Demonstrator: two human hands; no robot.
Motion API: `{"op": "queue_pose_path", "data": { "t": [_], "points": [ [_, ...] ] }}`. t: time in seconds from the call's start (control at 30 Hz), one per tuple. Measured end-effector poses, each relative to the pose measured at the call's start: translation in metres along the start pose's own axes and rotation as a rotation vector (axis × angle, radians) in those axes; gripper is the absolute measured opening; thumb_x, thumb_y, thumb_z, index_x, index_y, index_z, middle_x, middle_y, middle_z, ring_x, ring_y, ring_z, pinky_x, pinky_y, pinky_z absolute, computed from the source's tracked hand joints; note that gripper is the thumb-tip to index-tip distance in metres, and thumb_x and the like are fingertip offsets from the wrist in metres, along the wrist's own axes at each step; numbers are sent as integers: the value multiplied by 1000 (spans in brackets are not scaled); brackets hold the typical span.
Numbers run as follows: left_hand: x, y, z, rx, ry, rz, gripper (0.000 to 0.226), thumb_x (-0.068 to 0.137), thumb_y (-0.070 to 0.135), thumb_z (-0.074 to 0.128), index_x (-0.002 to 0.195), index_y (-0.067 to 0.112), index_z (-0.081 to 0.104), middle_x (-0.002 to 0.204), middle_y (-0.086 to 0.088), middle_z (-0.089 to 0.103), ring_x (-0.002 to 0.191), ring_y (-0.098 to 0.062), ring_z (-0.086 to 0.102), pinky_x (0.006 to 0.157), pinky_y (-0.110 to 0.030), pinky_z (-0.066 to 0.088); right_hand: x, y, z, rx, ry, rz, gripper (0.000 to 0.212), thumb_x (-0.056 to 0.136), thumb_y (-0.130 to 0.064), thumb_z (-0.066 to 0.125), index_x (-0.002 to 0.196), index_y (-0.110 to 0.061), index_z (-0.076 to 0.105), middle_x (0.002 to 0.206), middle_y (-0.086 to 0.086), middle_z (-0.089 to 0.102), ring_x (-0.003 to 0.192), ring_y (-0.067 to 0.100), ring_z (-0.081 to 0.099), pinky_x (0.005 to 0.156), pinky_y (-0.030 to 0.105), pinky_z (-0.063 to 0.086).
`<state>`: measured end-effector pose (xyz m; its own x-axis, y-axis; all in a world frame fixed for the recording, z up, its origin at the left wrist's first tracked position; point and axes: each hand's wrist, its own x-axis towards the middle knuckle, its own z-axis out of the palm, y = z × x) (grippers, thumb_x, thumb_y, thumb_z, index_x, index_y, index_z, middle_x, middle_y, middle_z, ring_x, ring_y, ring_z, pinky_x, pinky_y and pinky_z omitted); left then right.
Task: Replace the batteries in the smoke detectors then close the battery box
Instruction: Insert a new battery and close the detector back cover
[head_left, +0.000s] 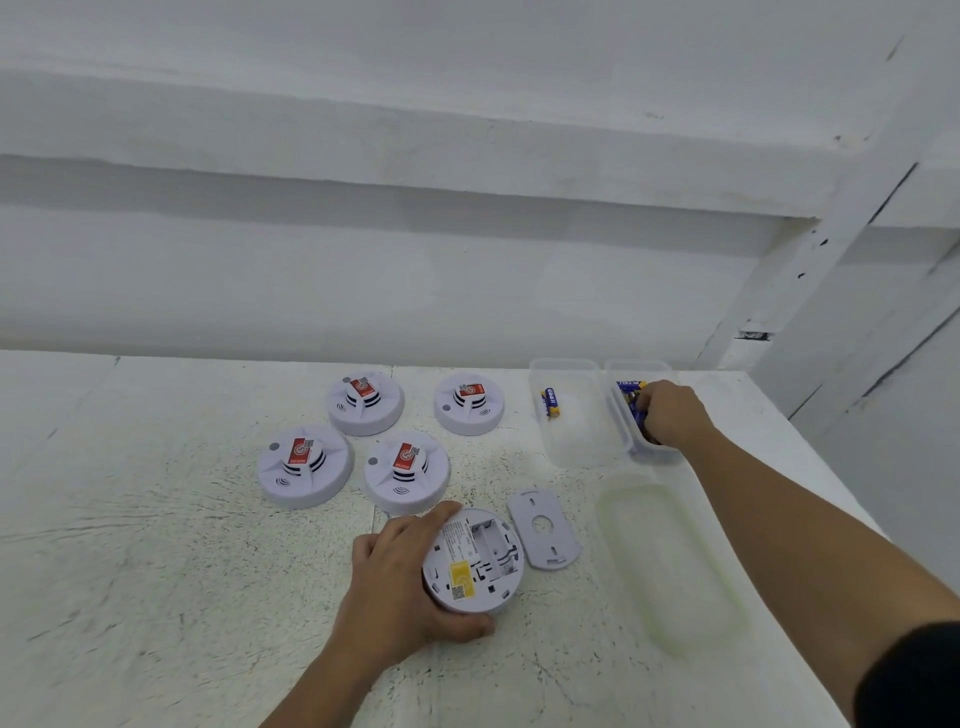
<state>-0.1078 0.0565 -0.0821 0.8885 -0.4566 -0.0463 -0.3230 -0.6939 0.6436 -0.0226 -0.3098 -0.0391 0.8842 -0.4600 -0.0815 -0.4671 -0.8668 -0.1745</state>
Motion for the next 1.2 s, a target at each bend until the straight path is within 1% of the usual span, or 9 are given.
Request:
{"op": "queue_pose_path", "data": {
  "t": [0.17, 0.23, 0.3, 0.37, 0.57, 0.8, 0.93, 1.07, 1.2],
  "points": [
    [-1, 0, 0, -16, 10, 12, 111, 40, 77, 74, 134, 54, 19, 112, 42, 21, 103, 6, 21, 92, -20, 15, -3, 3, -8, 338, 43, 127, 22, 81, 9, 48, 88, -10, 57, 89, 13, 57, 77, 29, 51, 56, 27, 41],
    [-1, 1, -2, -20, 15, 32, 112, 41, 76, 74, 137, 49, 22, 111, 44, 21, 103, 18, 18, 92, -20, 14, -5, 7, -16, 569, 43, 215, 25, 82, 11, 50, 94, -10, 55, 92, 15, 56, 72, 30, 57, 60, 32, 52],
    [-1, 0, -2, -7, 15, 41, 112, 42, 78, 72, 138, 47, 23, 110, 45, 20, 105, 20, 19, 92, -20, 13, -13, 8, -26, 841, 9, 281, 28, 83, 13, 53, 99, -10, 54, 91, 19, 58, 61, 26, 59, 54, 30, 56],
    [-1, 0, -2, -1, 13, 47, 113, 42, 80, 70, 139, 47, 24, 111, 45, 20, 104, 14, 22, 91, -20, 13, -27, 5, -35, 1050, -30, 273, 24, 86, 9, 56, 101, -10, 54, 86, 18, 60, 60, 25, 58, 48, 27, 53],
    [0, -4, 0, -15, 8, 54, 120, 32, 93, 57, 139, 46, 26, 111, 45, 22, 107, 8, 27, 89, -21, 13, -80, -13, -49, 1361, -223, 133, 23, 91, 6, 53, 103, -11, 61, 96, 10, 70, 72, 22, 66, 63, 26, 56],
    [0, -4, 0, -36, 20, 70, 112, 38, 87, 59, 138, 46, 29, 113, 43, 26, 109, 9, 27, 89, -21, 14, -140, -48, -38, 1414, -383, 47, 22, 89, 5, 55, 105, -9, 61, 99, 13, 72, 71, 20, 66, 58, 23, 53],
    [0, -7, 1, -22, 21, 78, 112, 39, 88, 58, 139, 47, 26, 118, 33, 34, 110, 7, 27, 88, -21, 14, -173, -69, -16, 1329, -411, 25, 22, 87, 6, 59, 105, -5, 63, 95, 16, 73, 68, 20, 65, 56, 23, 52],
    [1, -6, 2, -7, 16, 86, 114, 40, 88, 56, 141, 44, 28, 121, 32, 34, 110, 7, 26, 87, -24, 15, -199, -90, 9, 1029, -341, -47, 23, 85, 0, 64, 103, -15, 67, 86, 9, 74, 67, 14, 62, 59, 25, 51],
    [1, -8, 4, 24, 17, 91, 113, 41, 89, 56, 141, 45, 25, 121, 34, 35, 110, 9, 26, 87, -24, 16, -218, -105, 30, 612, -81, -170, 24, 86, -14, 63, 106, -26, 67, 93, -9, 69, 64, -1, 55, 63, 11, 45]
  ]
}}
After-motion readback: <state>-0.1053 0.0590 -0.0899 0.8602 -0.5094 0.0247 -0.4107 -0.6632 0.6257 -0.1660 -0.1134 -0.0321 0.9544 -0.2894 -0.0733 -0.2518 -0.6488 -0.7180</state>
